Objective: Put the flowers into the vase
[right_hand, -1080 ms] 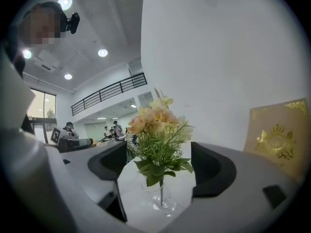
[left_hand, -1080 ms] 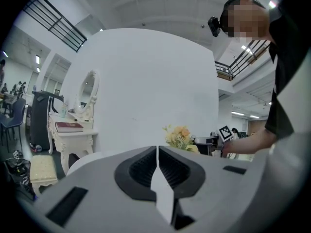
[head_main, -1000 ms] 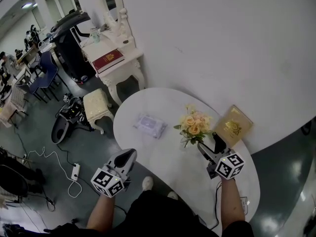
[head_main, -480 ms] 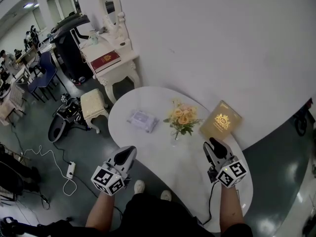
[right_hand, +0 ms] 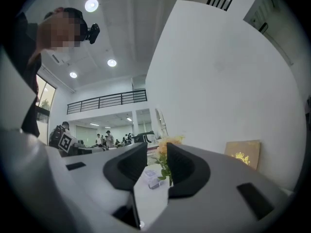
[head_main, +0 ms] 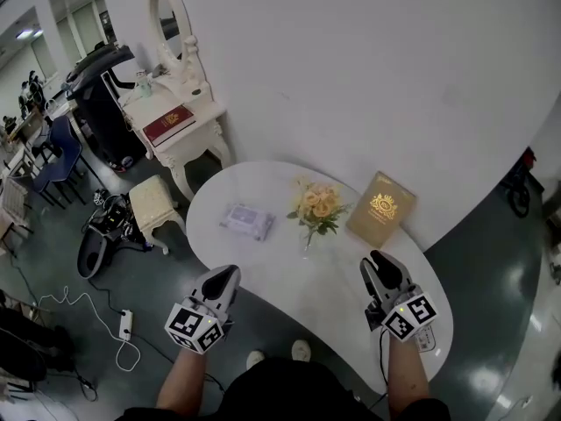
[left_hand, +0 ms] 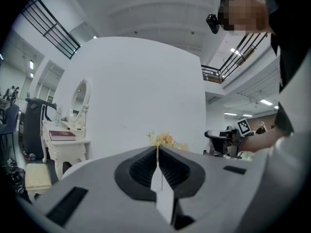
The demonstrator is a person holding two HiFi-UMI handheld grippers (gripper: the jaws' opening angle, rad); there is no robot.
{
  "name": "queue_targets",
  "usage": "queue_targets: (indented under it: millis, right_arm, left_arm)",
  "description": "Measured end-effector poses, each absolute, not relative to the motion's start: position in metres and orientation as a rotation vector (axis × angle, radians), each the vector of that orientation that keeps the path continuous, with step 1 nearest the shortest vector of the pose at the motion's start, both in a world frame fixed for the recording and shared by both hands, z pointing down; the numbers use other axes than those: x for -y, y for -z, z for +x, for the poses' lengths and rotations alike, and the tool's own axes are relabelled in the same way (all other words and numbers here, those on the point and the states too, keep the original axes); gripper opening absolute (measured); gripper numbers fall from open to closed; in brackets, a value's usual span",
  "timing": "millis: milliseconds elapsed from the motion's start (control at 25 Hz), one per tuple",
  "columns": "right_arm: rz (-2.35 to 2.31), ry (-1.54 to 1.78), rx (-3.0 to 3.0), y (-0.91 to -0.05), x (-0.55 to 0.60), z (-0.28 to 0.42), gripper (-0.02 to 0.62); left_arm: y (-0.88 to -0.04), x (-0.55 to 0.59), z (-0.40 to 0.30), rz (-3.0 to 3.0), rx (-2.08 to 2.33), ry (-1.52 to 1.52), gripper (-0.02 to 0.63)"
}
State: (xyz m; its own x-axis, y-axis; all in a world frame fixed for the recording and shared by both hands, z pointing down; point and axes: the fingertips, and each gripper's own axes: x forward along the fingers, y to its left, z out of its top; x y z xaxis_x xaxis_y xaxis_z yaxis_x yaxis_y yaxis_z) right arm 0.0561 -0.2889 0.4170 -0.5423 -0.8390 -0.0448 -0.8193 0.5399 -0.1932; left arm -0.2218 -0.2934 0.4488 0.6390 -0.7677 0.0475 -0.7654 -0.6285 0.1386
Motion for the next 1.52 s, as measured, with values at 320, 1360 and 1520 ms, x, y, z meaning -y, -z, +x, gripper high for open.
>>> queue_targets:
  millis: [320, 1360, 1520]
  right_arm:
    - [-1.523, 0.194, -2.626, -0.416, 0.260, 0.021, 0.114]
    - [-1.640, 0.210, -2.585, -0.429, 0.224, -0.012, 0.034]
    - [-1.618, 0.193, -2.620, -0.426, 0.230, -0.015, 0.034]
  left_arm:
    - [-0.446, 0.286, -0.252, 2.737, 1.209, 0.037, 0.020]
    - [-0.444, 0.283, -0.274, 2.800, 1.071, 0.023, 0.020]
    - [-0.445, 0.287, -0.272, 2.800, 1.072, 0.018, 0.020]
